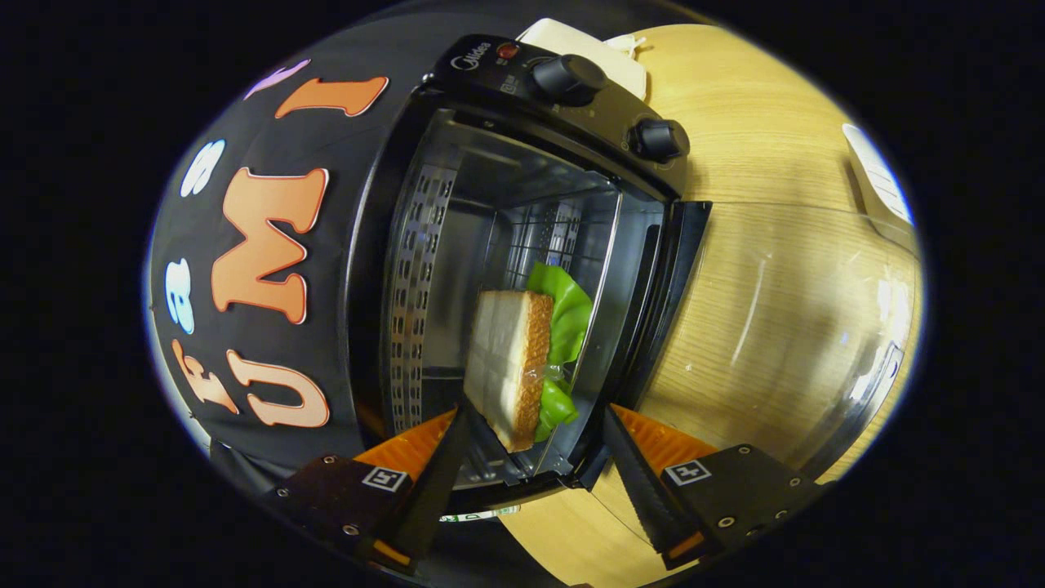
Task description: Open the toaster oven, put the food inside, and close the toaster oven door.
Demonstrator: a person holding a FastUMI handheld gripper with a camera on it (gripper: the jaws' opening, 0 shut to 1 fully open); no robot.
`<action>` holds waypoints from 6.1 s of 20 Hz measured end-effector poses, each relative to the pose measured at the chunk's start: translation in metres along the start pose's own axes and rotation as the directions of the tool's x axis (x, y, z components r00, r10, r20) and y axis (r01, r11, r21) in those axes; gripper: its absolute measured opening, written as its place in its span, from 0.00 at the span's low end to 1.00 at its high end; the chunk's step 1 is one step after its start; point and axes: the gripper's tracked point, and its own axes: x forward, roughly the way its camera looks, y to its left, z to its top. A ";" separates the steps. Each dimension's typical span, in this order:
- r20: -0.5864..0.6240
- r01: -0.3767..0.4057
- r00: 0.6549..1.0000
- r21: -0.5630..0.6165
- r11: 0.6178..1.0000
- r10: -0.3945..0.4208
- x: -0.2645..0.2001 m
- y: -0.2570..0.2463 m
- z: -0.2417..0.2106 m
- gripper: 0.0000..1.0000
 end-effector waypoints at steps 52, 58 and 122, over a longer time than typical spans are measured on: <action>0.032 0.147 0.928 -0.946 0.287 -0.371 -0.119 -0.160 -0.024 0.99; 0.072 0.153 0.949 -0.956 0.249 -0.308 -0.126 -0.134 -0.008 1.00; 0.265 0.163 0.883 -0.947 0.278 0.386 -0.309 0.261 0.129 1.00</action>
